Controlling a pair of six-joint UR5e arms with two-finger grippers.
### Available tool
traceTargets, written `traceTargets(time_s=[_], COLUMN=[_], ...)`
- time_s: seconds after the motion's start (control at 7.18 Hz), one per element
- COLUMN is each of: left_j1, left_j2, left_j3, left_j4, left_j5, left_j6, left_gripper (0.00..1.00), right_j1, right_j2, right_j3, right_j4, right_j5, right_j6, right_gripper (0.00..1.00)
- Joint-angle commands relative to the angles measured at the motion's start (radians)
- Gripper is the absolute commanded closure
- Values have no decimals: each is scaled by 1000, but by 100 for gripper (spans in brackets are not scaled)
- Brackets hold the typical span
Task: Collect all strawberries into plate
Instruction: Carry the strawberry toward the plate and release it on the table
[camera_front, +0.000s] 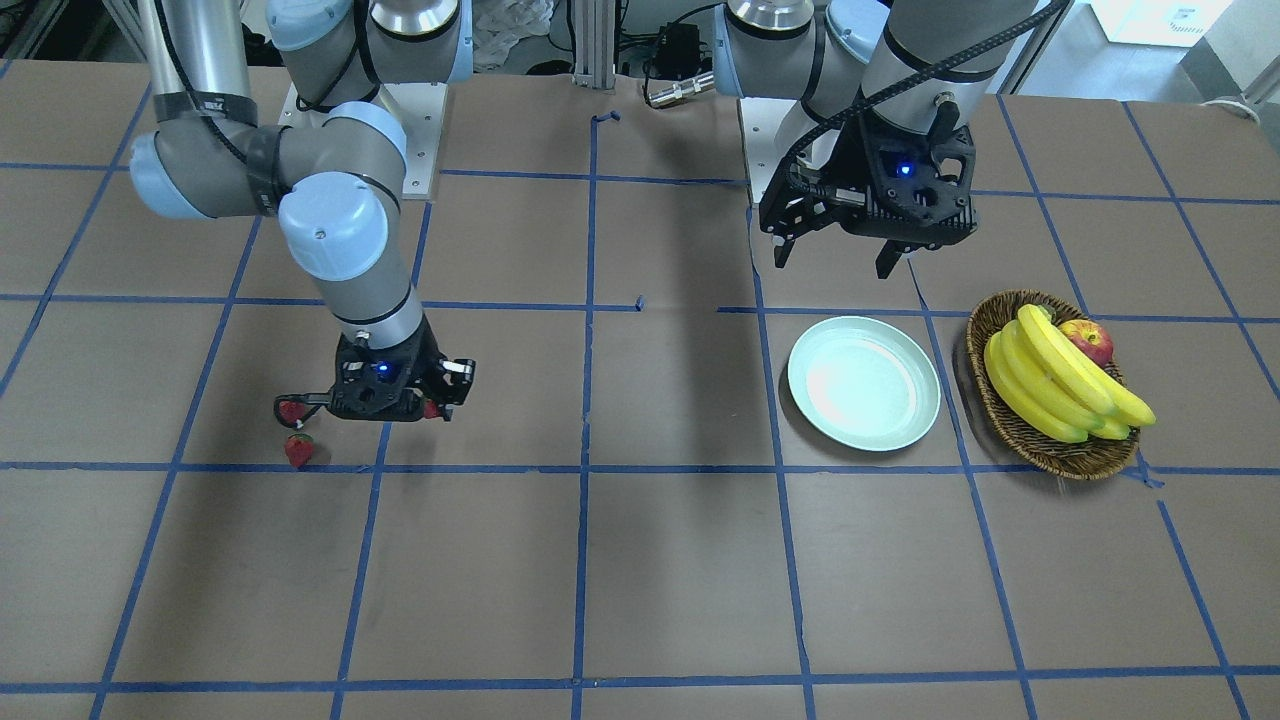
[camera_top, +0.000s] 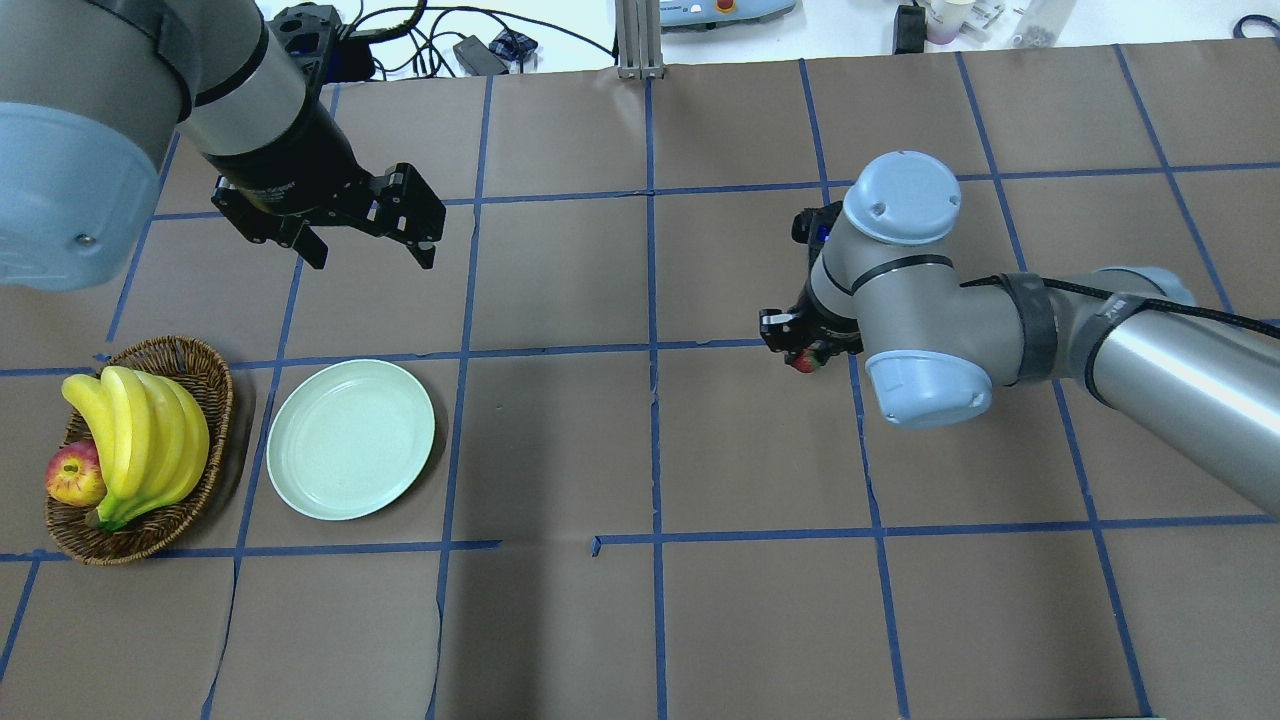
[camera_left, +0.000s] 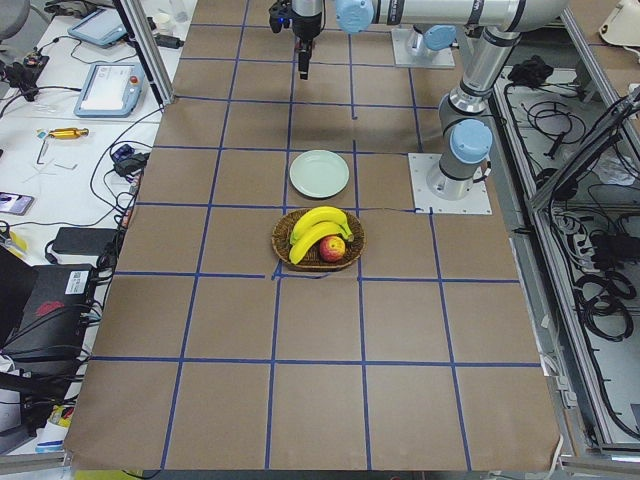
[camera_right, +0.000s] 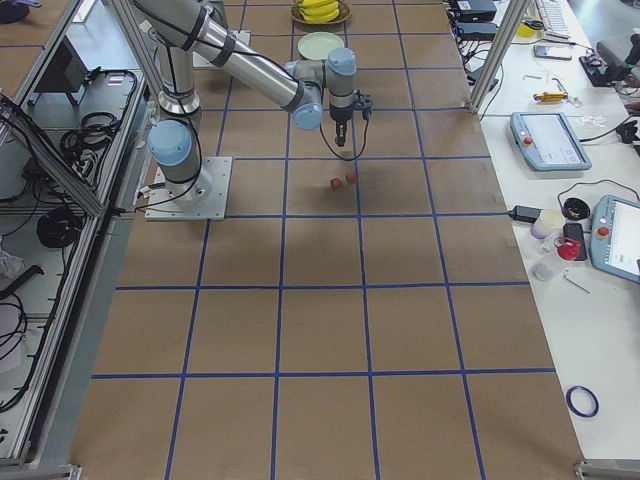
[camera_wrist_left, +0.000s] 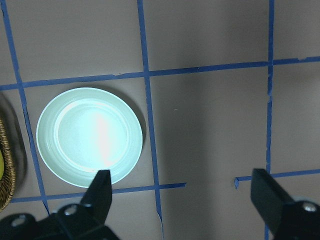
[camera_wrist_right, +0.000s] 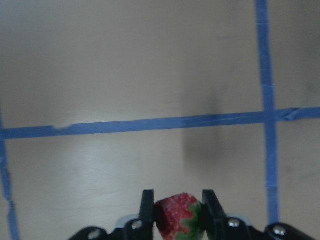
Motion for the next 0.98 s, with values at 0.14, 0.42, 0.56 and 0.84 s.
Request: traceTargets(time_s=[0.14,0.42,0.56,0.84], left_j1=[0,0,0,0], left_j2=[0,2,3,3], left_j3=[-1,-3,-3,-3], left_j4=[0,0,0,0], left_j5=[0,-2,-2,0], left_j6=[0,0,0,0], left_gripper=[0,0,0,0], right_j1=[237,322,341,341], right_j2=[67,155,184,183], right_j3=[-69,-100,-111,-110], right_j4=[-7,-60,-82,-84], right_j5=[30,30,30,30], right_j6=[245,316,349,351], right_gripper=[100,100,100,0])
